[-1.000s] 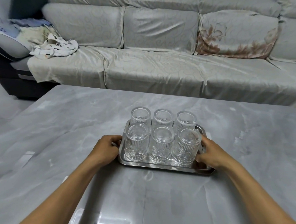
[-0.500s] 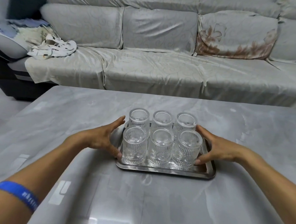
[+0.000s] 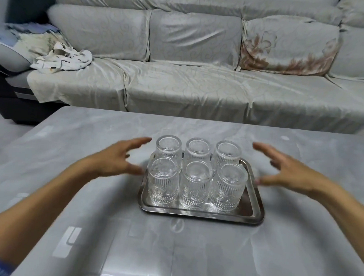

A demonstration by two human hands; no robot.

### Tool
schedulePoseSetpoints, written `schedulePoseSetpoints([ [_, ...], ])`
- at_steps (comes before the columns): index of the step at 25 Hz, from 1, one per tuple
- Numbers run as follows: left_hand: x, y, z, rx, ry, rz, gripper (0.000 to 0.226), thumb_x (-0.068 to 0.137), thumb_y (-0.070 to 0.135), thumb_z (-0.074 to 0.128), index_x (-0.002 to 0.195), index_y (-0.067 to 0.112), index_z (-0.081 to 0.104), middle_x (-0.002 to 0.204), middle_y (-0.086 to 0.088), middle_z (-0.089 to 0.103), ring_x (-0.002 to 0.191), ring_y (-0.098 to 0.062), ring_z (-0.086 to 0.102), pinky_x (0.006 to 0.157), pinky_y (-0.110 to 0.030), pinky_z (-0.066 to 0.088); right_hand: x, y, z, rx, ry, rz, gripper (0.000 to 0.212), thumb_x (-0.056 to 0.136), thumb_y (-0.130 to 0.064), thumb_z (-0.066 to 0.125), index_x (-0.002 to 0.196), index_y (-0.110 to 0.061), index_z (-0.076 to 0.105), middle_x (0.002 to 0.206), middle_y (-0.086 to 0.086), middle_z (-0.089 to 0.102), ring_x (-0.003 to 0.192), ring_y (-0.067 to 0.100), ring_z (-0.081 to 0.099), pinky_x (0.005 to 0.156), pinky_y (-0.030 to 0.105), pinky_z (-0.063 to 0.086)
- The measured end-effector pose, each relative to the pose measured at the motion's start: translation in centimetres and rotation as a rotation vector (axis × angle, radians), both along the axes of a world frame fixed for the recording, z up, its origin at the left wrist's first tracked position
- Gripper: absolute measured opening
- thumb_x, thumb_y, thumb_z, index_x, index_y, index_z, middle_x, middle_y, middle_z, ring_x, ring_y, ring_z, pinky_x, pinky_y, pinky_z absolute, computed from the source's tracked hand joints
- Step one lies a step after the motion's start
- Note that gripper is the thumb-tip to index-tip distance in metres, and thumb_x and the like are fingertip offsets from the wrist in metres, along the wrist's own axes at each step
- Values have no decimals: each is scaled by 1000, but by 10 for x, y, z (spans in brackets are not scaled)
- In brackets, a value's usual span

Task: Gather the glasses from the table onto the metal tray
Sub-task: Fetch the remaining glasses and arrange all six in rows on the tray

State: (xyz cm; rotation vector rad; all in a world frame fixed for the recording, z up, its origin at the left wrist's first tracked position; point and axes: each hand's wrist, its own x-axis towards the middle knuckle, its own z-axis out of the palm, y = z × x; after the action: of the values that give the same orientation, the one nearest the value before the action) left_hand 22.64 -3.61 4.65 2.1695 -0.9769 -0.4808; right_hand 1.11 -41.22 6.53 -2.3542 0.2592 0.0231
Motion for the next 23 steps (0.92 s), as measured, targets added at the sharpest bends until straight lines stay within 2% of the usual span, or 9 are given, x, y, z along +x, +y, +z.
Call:
schedulePoseSetpoints([
  [2,-9,-18,33,-71,-174,-6,84,64,43,84,138,44,42,143,16,47,132,0,40,114,-35,32,8,19,28,-88,-155,-24,90,54,-67,78,135,-50,42,142,-31,42,133,5,39,106,30,32],
  [3,-16,-36,45,-22,-261,-57,85,63,52,81,138,42,43,145,15,47,131,1,39,114,-33,30,19,36,36,-169,-151,28,88,54,-74,73,134,-49,44,144,-26,43,134,8,38,105,29,31],
  [5,-30,-78,56,188,-406,-192,91,64,61,76,142,34,40,151,9,42,136,-7,35,116,-34,25,44,70,35,-329,-45,156,91,59,-74,69,140,-42,40,154,-13,35,145,13,23,113,35,23],
  [7,-37,-105,57,376,-469,-256,94,64,65,72,144,29,38,152,4,41,140,-18,34,118,-44,22,62,90,28,-397,50,187,91,65,-68,69,144,-35,37,158,-10,29,149,14,9,119,43,16],
  [13,-27,-108,49,398,-341,-220,93,59,69,73,140,33,43,151,7,43,138,-20,39,114,-46,32,71,80,20,-378,58,213,87,67,-69,67,141,-34,41,157,-9,31,147,15,16,119,43,17],
  [16,-15,-75,59,340,-333,-176,103,55,69,76,143,29,40,154,7,38,141,-15,34,117,-35,24,49,46,26,-343,67,165,102,56,-75,69,145,-37,35,159,-13,25,147,7,10,116,29,8],
  [18,-4,-47,63,404,-326,-117,101,54,65,80,142,32,42,152,10,40,140,-14,35,114,-29,24,33,23,29,-349,115,134,101,54,-75,70,143,-39,38,157,-15,27,144,3,13,111,22,8],
  [21,0,-28,58,458,-294,-110,93,56,62,82,138,37,46,152,15,39,140,-12,34,116,-35,27,27,13,24,-352,134,145,97,52,-77,69,139,-41,43,155,-18,30,144,2,16,115,27,13],
  [23,-1,-31,56,416,-271,-111,86,59,59,81,136,38,49,152,17,37,139,-10,33,113,-31,27,29,16,24,-370,110,136,95,52,-78,68,137,-42,45,154,-17,32,143,3,19,116,30,15],
])
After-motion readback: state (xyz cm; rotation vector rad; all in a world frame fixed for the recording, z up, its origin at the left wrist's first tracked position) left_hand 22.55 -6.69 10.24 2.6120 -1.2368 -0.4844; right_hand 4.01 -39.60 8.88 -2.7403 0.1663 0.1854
